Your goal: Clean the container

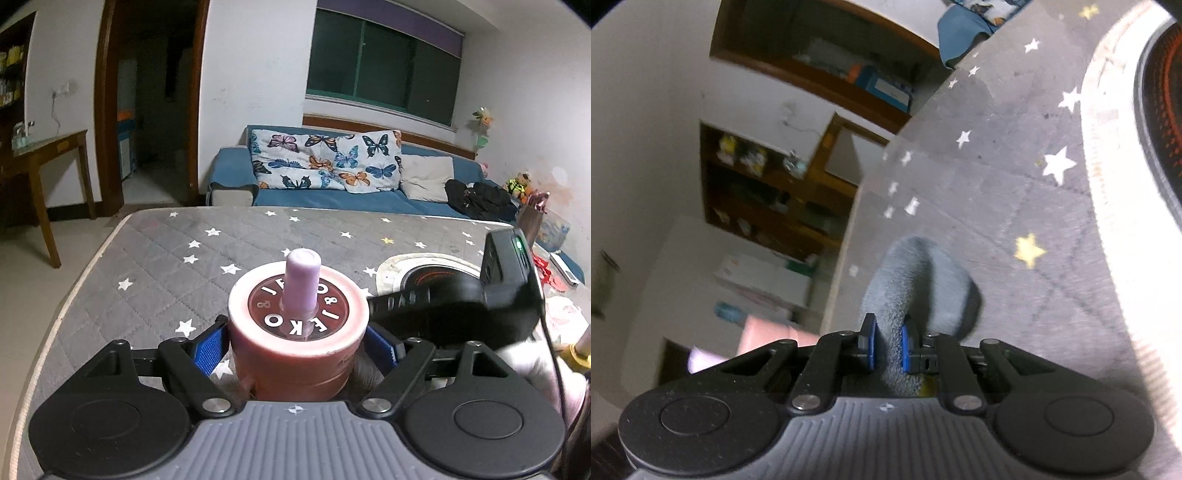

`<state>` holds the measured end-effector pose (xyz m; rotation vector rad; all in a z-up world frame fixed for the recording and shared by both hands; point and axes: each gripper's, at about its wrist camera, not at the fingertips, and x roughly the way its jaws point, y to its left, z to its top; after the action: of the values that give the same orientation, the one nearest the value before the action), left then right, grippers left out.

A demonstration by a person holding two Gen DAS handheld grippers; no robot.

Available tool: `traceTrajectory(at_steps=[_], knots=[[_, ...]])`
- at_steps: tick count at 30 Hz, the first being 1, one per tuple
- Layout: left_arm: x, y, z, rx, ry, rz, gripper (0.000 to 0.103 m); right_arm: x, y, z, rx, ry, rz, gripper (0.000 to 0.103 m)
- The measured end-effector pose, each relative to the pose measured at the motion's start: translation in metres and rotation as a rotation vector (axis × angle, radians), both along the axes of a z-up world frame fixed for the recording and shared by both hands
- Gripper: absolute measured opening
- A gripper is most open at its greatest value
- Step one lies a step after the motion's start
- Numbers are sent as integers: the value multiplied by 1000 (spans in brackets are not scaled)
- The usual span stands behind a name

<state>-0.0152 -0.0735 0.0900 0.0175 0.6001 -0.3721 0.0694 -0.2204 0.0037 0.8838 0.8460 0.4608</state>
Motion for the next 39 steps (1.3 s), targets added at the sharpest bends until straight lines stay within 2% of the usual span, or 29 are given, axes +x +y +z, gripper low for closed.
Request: traceTrajectory(at_steps=[5,13,19,25,30,33,39], knots=[[-4,-11,1,30,-9,49,85,-22,7,9,-129,-27,17,12],[2,-19,2,47,-22,114,83,-61,5,20,-170,-49,30,12],[-2,-11,0,57,-45,34,82,-72,-13,31,-79,-58,15,12],[-4,-1,-1,68,-72,-118,82,-62,-23,63,29,-132,16,12],[1,10,-2,50,-68,-188,82,-47,-21,84,98,-182,45,14],[0,8,-3,50,-74,-195,82,-37,-15,81,104,-170,61,14],[-1,6,-6,51,-81,-195,82,-28,-15,40,92,-59,36,14]])
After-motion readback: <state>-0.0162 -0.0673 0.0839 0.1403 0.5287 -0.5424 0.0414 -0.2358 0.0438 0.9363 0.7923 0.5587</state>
